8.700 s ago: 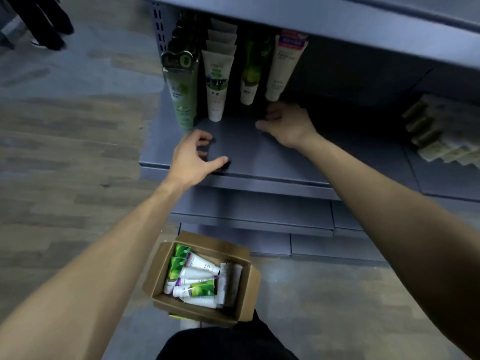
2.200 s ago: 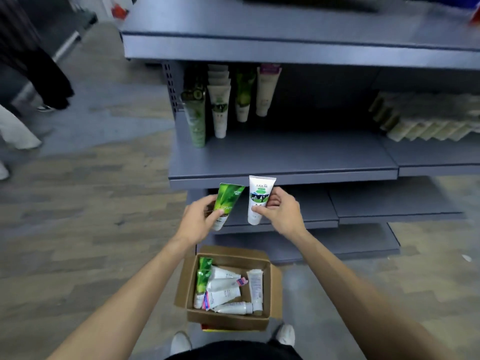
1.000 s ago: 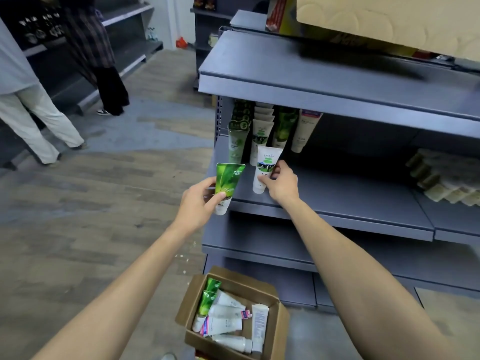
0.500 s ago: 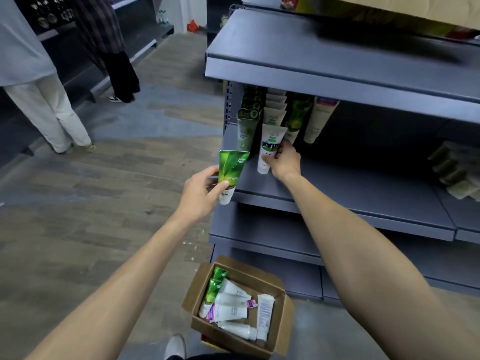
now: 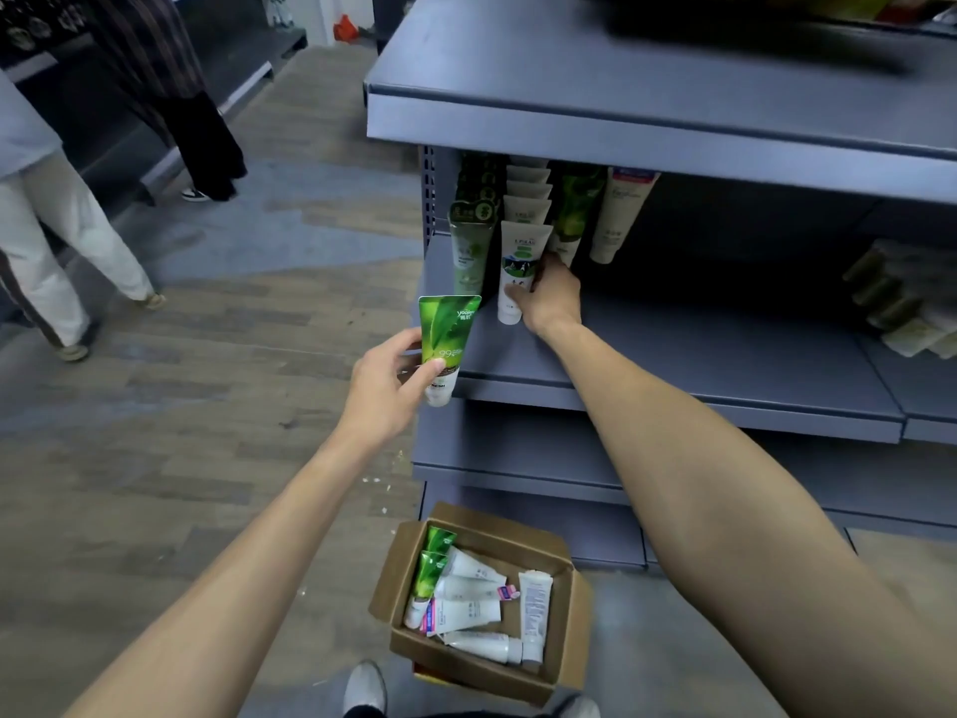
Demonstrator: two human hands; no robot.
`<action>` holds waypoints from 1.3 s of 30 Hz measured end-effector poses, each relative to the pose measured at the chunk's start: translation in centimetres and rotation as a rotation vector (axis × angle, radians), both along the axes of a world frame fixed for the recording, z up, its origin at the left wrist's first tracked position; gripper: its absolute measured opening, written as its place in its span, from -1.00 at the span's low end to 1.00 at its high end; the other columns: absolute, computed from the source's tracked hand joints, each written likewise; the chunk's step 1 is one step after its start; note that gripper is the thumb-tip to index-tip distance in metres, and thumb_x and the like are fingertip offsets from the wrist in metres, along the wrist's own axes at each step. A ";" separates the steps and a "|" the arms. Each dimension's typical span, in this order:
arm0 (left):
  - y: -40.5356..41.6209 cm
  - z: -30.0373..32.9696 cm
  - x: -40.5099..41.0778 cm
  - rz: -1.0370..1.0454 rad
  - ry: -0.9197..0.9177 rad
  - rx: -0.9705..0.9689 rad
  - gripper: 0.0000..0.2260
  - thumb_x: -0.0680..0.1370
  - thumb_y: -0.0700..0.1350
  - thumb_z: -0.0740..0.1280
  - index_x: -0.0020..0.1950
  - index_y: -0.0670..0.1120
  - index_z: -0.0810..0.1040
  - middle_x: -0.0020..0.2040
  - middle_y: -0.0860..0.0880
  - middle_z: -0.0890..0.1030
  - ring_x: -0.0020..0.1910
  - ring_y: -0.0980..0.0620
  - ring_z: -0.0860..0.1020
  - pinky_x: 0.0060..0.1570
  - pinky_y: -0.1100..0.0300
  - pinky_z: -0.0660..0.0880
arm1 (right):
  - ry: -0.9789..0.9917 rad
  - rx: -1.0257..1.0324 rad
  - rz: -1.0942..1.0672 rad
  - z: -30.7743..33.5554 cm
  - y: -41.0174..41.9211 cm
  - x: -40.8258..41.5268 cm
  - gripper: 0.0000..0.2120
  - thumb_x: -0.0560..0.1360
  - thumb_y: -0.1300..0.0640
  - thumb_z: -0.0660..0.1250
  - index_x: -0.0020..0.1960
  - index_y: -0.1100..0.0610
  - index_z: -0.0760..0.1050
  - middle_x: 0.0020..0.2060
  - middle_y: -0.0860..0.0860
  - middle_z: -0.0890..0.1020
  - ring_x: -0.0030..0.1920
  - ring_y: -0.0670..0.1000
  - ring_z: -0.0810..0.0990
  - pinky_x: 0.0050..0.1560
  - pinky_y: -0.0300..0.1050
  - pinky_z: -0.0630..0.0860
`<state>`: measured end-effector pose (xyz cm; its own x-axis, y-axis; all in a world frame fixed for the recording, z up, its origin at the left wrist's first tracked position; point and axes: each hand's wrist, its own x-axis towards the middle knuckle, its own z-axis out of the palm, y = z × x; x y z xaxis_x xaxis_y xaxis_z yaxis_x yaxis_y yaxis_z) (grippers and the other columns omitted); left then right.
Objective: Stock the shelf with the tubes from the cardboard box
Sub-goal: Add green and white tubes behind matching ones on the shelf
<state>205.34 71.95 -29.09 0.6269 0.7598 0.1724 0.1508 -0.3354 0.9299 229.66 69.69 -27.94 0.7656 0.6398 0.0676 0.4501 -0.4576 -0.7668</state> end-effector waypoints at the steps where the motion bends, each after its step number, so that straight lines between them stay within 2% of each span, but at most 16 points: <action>1: 0.1 0.0 0.0 -0.001 0.002 0.001 -0.74 0.54 -0.23 0.39 0.22 -0.07 0.59 0.03 0.00 0.71 0.03 0.08 0.68 0.14 -0.03 0.58 | 0.008 0.003 -0.002 0.0 0.1 0.1 -0.59 0.47 0.14 0.45 0.26 0.19 0.44 0.19 0.12 0.60 0.20 0.14 0.57 0.02 -0.22 0.42; 9: 0.5 -0.1 -0.2 -0.002 0.004 -0.021 -0.72 0.53 -0.18 0.38 0.24 -0.08 0.58 0.03 -0.01 0.71 0.04 0.05 0.68 0.13 -0.10 0.58 | -0.010 -0.006 -0.006 0.0 0.6 0.3 -0.55 0.46 0.13 0.45 0.28 0.20 0.41 0.23 0.13 0.57 0.24 0.16 0.55 0.06 -0.20 0.42; 16: 0.2 -0.1 -0.5 -0.011 0.012 -0.020 -0.73 0.54 -0.28 0.39 0.24 -0.13 0.58 0.04 -0.03 0.71 0.07 0.07 0.67 0.20 0.03 0.55 | -0.013 -0.012 -0.010 -0.1 1.1 0.7 -0.57 0.48 0.13 0.44 0.29 0.21 0.41 0.25 0.13 0.56 0.25 0.15 0.53 0.02 -0.24 0.38; 23: 0.8 0.0 -1.7 0.004 0.019 0.001 -0.73 0.54 -0.31 0.38 0.23 -0.16 0.57 0.04 -0.05 0.70 0.06 0.11 0.66 0.18 0.18 0.55 | -0.023 -0.022 -0.011 0.1 1.4 0.9 -0.56 0.50 0.15 0.41 0.31 0.21 0.38 0.29 0.12 0.52 0.29 0.14 0.50 0.03 -0.27 0.34; 29: 0.7 -0.6 -2.3 0.006 0.026 -0.009 -0.73 0.55 -0.29 0.38 0.25 -0.15 0.57 0.06 -0.04 0.70 0.08 0.08 0.66 0.20 0.10 0.55 | -0.015 -0.036 -0.015 0.1 1.5 0.9 -0.55 0.49 0.14 0.42 0.31 0.20 0.38 0.29 0.13 0.52 0.30 0.15 0.50 0.04 -0.25 0.35; 31: 0.5 -0.5 -2.3 -0.001 0.032 0.009 -0.73 0.55 -0.27 0.38 0.24 -0.15 0.57 0.05 -0.01 0.70 0.07 0.12 0.66 0.18 0.15 0.55 | -0.021 -0.062 -0.011 0.1 1.3 0.8 -0.50 0.47 0.11 0.44 0.33 0.21 0.36 0.29 0.14 0.52 0.28 0.18 0.51 0.06 -0.21 0.40; 36: 0.2 -0.6 -2.0 -0.021 0.033 -0.006 -0.74 0.56 -0.24 0.37 0.25 -0.11 0.57 0.06 -0.01 0.70 0.09 0.09 0.65 0.20 0.10 0.54 | 0.001 -0.141 -0.018 -0.3 -0.8 0.1 -0.16 0.38 0.01 0.53 0.48 0.24 0.16 0.35 0.19 0.44 0.31 0.21 0.47 0.17 -0.04 0.49; 39: 0.0 -0.6 -1.2 -0.037 0.036 -0.007 -0.75 0.55 -0.25 0.37 0.22 -0.10 0.58 0.04 -0.02 0.71 0.08 0.06 0.66 0.20 0.04 0.55 | 0.000 -0.191 0.018 0.4 -3.1 -0.6 -0.20 0.40 0.02 0.52 0.47 0.25 0.20 0.37 0.18 0.41 0.32 0.18 0.45 0.14 -0.10 0.44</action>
